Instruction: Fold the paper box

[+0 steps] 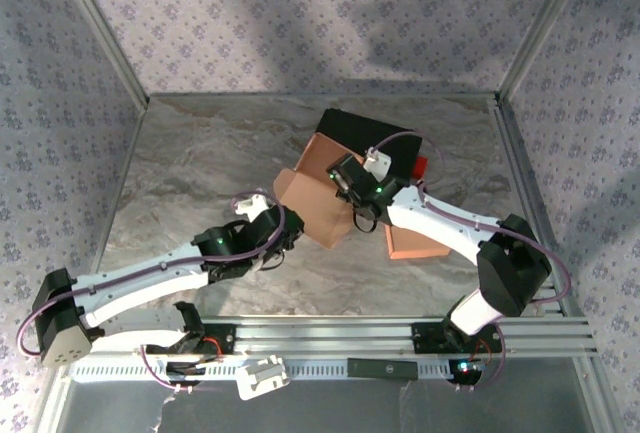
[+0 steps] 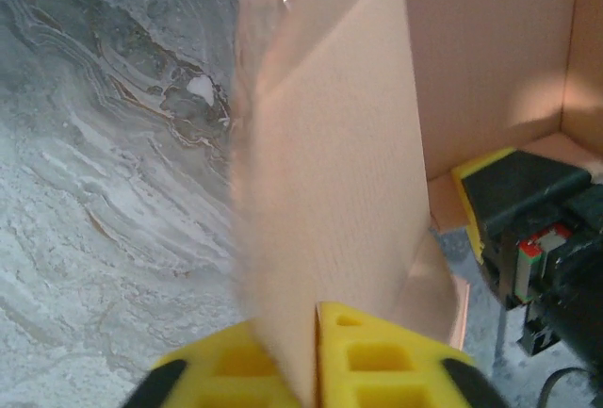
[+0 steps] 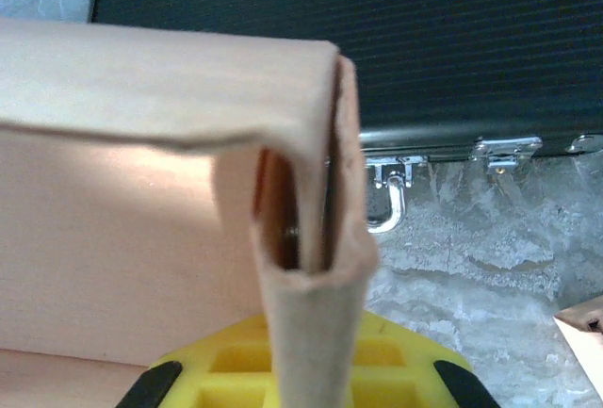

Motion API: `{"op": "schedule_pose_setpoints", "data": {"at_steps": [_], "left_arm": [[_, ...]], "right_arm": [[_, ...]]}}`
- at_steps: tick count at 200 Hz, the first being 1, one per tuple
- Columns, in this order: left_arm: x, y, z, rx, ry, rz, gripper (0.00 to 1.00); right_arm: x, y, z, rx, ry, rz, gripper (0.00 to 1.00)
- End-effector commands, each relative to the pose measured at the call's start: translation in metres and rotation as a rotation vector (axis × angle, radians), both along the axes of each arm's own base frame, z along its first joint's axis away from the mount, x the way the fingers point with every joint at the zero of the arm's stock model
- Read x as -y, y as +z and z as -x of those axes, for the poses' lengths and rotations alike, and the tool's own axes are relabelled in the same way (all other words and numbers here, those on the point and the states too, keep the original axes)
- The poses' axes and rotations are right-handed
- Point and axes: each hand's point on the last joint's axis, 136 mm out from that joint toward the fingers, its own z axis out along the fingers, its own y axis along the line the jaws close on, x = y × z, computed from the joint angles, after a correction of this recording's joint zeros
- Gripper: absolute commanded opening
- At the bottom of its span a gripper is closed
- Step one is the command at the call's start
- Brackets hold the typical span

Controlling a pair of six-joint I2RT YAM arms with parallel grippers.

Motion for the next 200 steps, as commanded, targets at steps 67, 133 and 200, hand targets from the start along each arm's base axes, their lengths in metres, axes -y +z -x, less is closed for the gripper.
{"op": "schedule_pose_setpoints", "data": {"at_steps": [67, 133, 200], "left_arm": [[-0.034, 0.026, -0.015, -0.039, -0.188, -0.256, 0.00], [-0.057, 0.035, -0.042, -0.145, -0.693, -0.487, 0.00], [-0.048, 0.039, -0.047, -0.104, -1.120, -0.831, 0.00]], "right_arm": [[-0.023, 0.031, 0.030, -0.039, 0.163, 0.047, 0.53], [-0.015, 0.088, 0.033, 0.070, 0.395, -0.005, 0.54], [0.029, 0.082, 0.033, 0.093, 0.421, -0.124, 0.53]]}}
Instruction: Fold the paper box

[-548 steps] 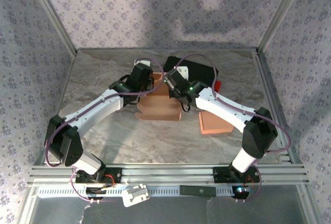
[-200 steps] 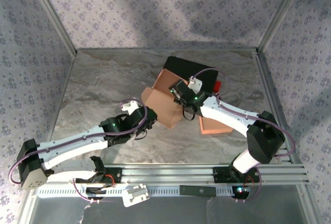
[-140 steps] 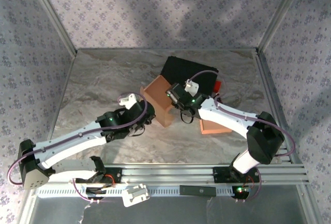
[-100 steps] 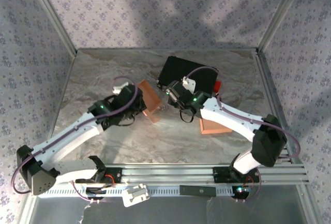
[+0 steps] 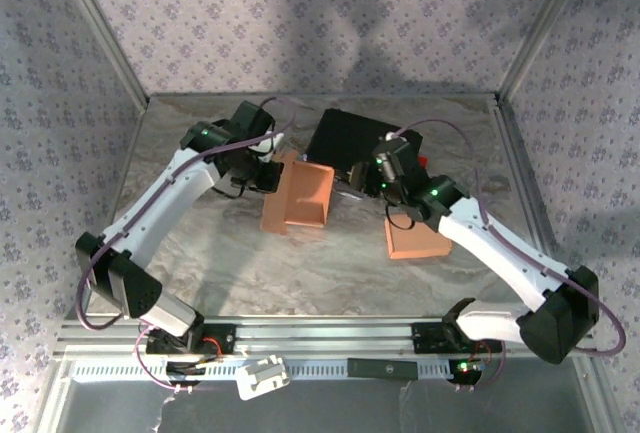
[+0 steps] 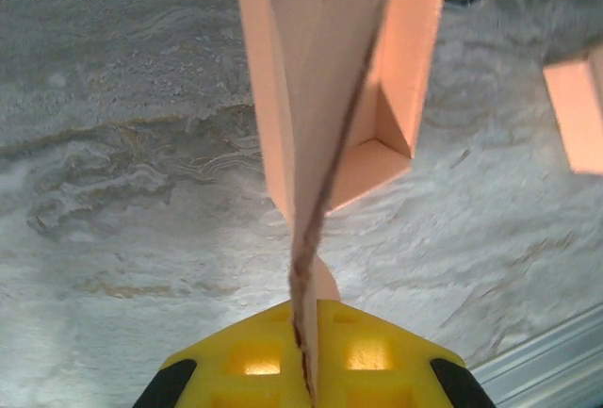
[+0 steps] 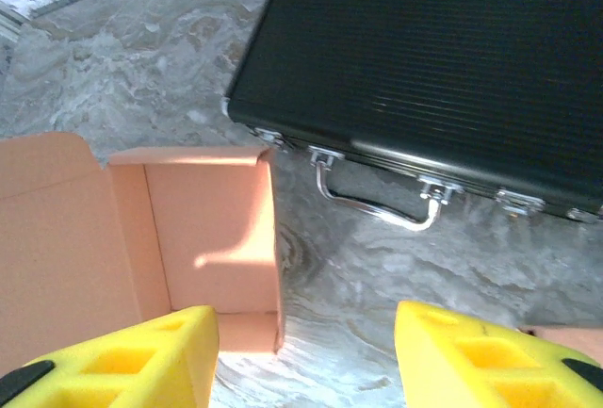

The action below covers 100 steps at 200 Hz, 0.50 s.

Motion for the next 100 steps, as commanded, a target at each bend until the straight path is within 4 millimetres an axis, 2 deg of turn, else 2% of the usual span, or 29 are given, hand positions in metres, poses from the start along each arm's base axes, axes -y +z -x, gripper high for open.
{"op": "schedule_pose_setpoints", "data": {"at_steps": [1, 29, 53, 71, 100], "left_arm": [[0.000, 0.002, 0.016, 0.005, -0.272, -0.147, 0.00], [0.020, -0.001, 0.016, 0.041, -0.480, -0.269, 0.00], [0.037, -0.013, 0.019, 0.063, -0.655, -0.363, 0.00], [0.037, -0.022, 0.010, 0.063, -0.705, -0.446, 0.00], [0.042, -0.023, -0.005, 0.100, -0.780, -0.554, 0.00]], "right_arm": [[0.003, 0.002, 0.005, 0.006, 0.069, -0.048, 0.53], [0.019, -0.013, 0.005, -0.009, 0.062, -0.044, 0.52], [0.025, -0.027, 0.007, -0.032, 0.054, -0.045, 0.51], [0.026, -0.035, 0.008, -0.041, 0.050, -0.042, 0.50], [0.031, -0.044, 0.008, -0.043, 0.036, -0.039, 0.49]]}}
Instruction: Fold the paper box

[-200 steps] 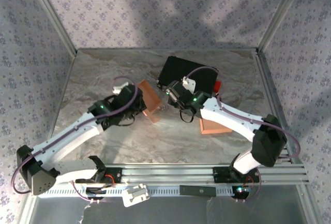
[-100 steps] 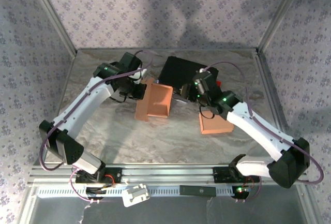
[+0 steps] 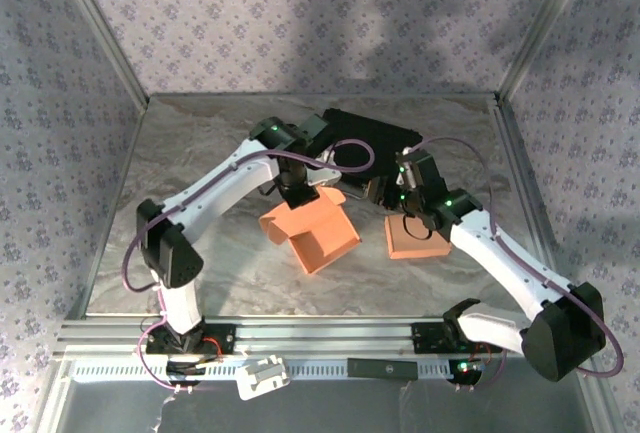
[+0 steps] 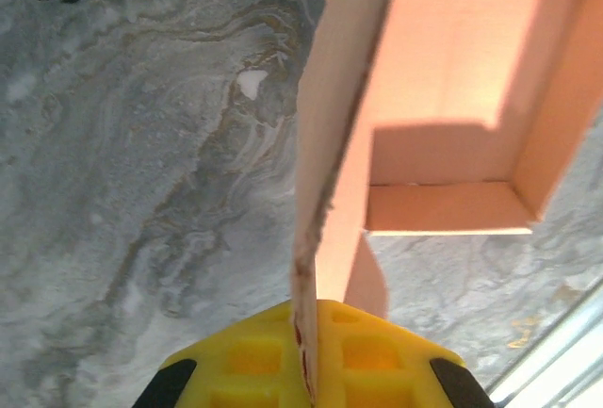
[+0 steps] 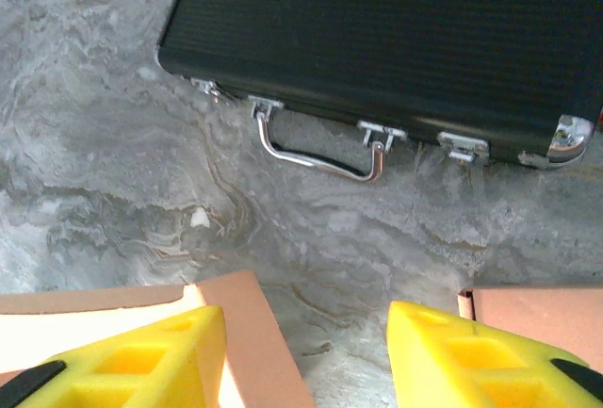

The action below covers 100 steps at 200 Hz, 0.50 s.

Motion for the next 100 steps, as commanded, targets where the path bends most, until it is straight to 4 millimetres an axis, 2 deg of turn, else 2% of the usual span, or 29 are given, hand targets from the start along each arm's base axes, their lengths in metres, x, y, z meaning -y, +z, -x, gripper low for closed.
{"op": "schedule_pose_setpoints", "data": {"at_steps": [1, 30, 67, 90, 93, 100], "left_arm": [[-0.009, 0.009, -0.014, 0.070, -0.123, -0.125, 0.00], [-0.003, 0.002, -0.033, 0.137, -0.181, -0.187, 0.00], [0.010, -0.005, -0.035, 0.135, -0.216, -0.149, 0.01], [0.008, -0.013, -0.035, 0.114, -0.213, -0.169, 0.04], [0.006, -0.020, -0.032, 0.096, -0.216, -0.180, 0.05], [0.008, -0.022, -0.031, 0.088, -0.218, -0.171, 0.07]], "right_arm": [[0.001, 0.003, -0.001, 0.033, 0.011, -0.017, 0.49], [0.001, -0.005, -0.004, 0.017, 0.004, -0.018, 0.49], [0.001, -0.016, -0.006, 0.001, 0.001, -0.011, 0.49], [0.002, -0.018, -0.007, -0.003, 0.002, -0.006, 0.49], [0.001, -0.018, -0.007, -0.004, 0.002, -0.006, 0.49], [0.001, -0.018, -0.007, -0.003, 0.002, -0.005, 0.48]]}}
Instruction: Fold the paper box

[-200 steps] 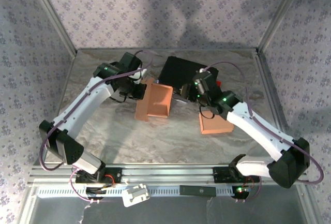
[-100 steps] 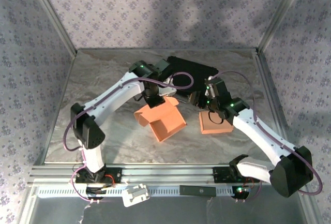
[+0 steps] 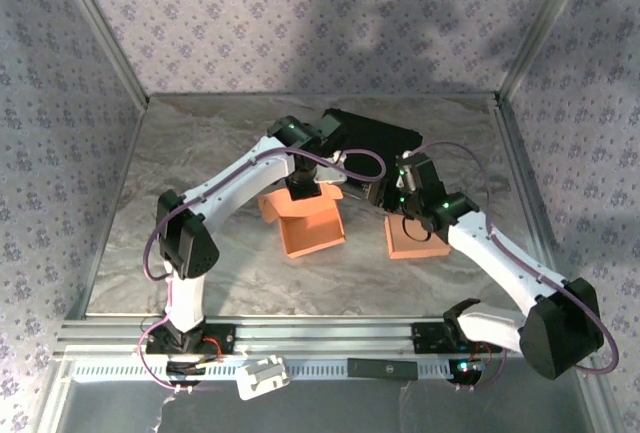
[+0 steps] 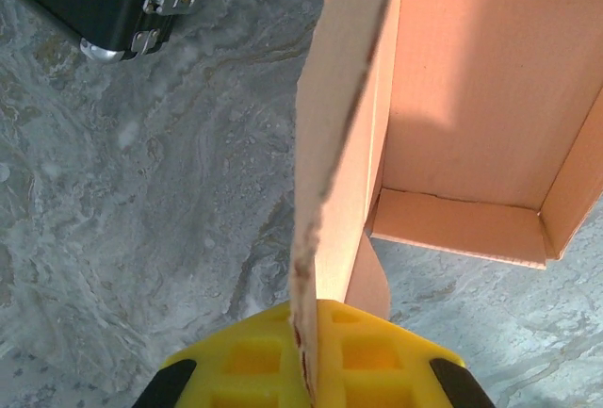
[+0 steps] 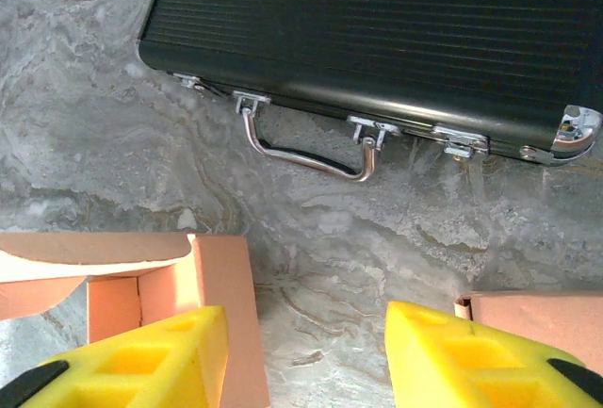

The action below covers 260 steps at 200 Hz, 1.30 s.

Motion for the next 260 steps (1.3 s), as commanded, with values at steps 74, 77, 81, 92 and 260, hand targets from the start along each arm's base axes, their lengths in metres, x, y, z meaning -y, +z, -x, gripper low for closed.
{"op": "schedule_pose_setpoints", "data": {"at_steps": [74, 77, 81, 92, 260], "left_arm": [[0.016, -0.017, 0.012, -0.039, -0.050, 0.013, 0.10], [0.017, -0.017, 0.013, -0.039, -0.051, 0.013, 0.10], [0.017, -0.016, 0.013, -0.036, -0.054, 0.016, 0.10], [0.019, -0.015, 0.015, -0.031, -0.064, 0.022, 0.11], [0.032, 0.136, -0.010, 0.321, 0.201, 0.569, 1.00]], "right_arm": [[0.000, -0.009, -0.003, -0.008, 0.009, 0.014, 0.49], [0.000, -0.009, -0.003, -0.007, 0.010, 0.012, 0.49], [0.000, -0.009, -0.003, -0.008, 0.010, 0.012, 0.48], [-0.001, -0.009, -0.003, -0.007, 0.011, 0.010, 0.48], [-0.011, 0.007, 0.007, 0.071, 0.158, 0.041, 0.53]]}}
